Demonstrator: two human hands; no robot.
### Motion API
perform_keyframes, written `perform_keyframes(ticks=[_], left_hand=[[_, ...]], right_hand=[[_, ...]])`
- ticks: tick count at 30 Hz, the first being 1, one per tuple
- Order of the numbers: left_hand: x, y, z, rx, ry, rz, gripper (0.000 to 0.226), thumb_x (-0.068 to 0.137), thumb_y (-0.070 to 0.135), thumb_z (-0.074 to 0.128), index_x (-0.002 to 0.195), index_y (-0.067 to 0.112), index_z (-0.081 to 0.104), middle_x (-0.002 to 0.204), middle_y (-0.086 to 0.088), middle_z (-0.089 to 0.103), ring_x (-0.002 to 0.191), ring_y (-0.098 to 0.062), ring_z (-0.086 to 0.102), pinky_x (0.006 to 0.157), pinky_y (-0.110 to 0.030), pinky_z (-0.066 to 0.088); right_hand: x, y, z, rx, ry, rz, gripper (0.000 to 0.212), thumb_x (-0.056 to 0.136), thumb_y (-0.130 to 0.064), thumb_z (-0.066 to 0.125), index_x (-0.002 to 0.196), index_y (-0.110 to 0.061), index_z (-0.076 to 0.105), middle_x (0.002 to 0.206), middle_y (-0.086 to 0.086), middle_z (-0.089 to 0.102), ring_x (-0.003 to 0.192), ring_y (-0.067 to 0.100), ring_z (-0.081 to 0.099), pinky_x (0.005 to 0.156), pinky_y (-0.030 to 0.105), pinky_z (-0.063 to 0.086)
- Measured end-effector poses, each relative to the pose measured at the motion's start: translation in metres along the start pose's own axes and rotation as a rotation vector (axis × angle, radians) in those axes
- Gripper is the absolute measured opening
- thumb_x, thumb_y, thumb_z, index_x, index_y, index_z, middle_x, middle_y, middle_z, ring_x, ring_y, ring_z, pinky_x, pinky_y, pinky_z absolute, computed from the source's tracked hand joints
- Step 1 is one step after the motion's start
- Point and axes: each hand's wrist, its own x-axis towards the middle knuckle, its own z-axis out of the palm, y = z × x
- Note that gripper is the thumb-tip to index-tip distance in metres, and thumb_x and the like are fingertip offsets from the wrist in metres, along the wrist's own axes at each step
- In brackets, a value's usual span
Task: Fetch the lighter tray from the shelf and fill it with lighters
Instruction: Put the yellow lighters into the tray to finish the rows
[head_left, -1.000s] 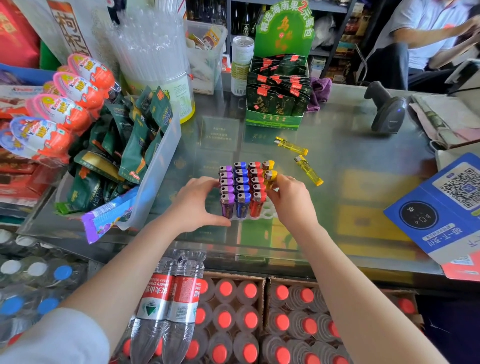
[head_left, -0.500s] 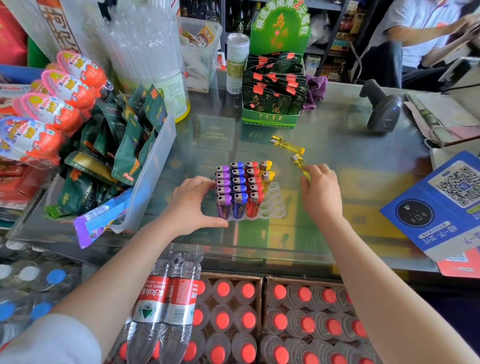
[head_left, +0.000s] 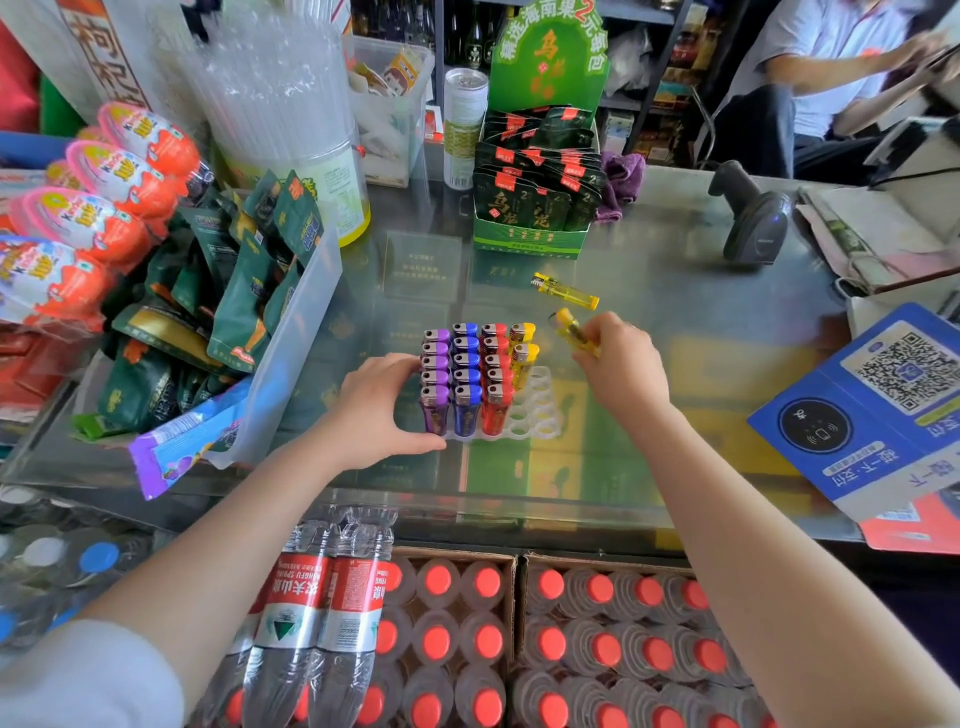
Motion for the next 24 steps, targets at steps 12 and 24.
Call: perform_keyframes(ticks=[12, 24], left_hand=[[-0.004, -0.001, 0.002, -0.089, 0.036, 0.03, 0.072, 0.063, 0.037, 0.078, 0.125, 0.021, 0.046, 0.131, 0.001, 0.047, 0.122, -0.019, 0.033, 0.093, -0.031, 0.028], [-0.004, -0.002, 0.003, -0.115, 0.043, 0.025, 0.071, 0.062, 0.035, 0.078, 0.125, 0.022, 0.046, 0.13, 0.002, 0.047, 0.122, -0.018, 0.032, 0.093, -0.031, 0.028]], right_hand=[[-0.068, -0.03, 0.021, 0.676, -0.035, 0.011, 0.015, 0.08, -0.008, 0.066, 0.085, -0.003, 0.052, 0.068, 0.001, 0.064, 0.062, 0.008, 0.063, 0.061, 0.025, 0.049], [-0.052, -0.017, 0.01, 0.267, -0.078, -0.284, 0.02, 0.085, -0.018, 0.062, 0.089, -0.001, 0.053, 0.084, 0.015, 0.067, 0.074, 0.032, 0.062, 0.068, 0.043, 0.052]])
